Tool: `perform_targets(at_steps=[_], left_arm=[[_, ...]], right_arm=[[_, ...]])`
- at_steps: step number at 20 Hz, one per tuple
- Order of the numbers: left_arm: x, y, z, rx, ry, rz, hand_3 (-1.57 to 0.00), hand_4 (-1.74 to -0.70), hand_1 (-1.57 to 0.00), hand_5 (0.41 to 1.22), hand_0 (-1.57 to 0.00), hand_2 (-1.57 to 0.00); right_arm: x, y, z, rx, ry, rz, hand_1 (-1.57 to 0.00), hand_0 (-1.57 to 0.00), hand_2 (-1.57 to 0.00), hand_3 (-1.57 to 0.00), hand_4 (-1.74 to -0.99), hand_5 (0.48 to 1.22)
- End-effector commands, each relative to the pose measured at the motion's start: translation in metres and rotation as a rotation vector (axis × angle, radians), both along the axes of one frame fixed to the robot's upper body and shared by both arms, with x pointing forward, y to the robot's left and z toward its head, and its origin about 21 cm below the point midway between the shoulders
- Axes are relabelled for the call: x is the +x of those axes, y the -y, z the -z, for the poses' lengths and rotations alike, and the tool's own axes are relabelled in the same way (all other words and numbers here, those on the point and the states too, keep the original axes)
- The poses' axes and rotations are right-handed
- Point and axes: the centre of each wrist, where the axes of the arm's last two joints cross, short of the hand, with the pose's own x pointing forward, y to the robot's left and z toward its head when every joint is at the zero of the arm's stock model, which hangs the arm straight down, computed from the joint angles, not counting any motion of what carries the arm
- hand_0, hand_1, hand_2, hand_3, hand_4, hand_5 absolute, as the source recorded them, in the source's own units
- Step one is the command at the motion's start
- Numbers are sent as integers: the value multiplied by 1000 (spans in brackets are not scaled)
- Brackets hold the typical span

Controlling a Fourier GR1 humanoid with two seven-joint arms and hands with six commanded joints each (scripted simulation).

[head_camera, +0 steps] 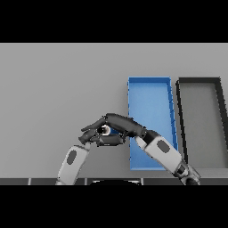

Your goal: Pick up the blue pipe and place it into the blue bin.

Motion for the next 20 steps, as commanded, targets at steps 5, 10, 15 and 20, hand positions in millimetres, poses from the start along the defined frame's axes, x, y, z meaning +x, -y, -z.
perform_targets(at_steps=[5,10,15,20], left_arm=[[1,0,5,33,-51,-36,-50,-955,-58,538,-63,-56],[-1,-2,11,38,-49,-41,-16,-916,-18,474,-20,-18],[0,-3,9,58,-61,-39,-5,-906,-5,445,-6,-5],[2,-8,7,66,-70,-47,-1,-902,-1,432,-1,-1]], right_arm=[[-2,2,8,41,-20,-9,-1570,-1570,-1570,-1570,-1741,1220],[5,4,-16,132,-129,-21,-1571,-1571,-1571,-1571,-1741,1221],[13,8,-79,235,-134,-68,-1571,-1571,-1571,-1571,-1741,1221],[43,31,-143,371,-19,73,-1571,-1571,-1571,-1571,-1741,1221]])
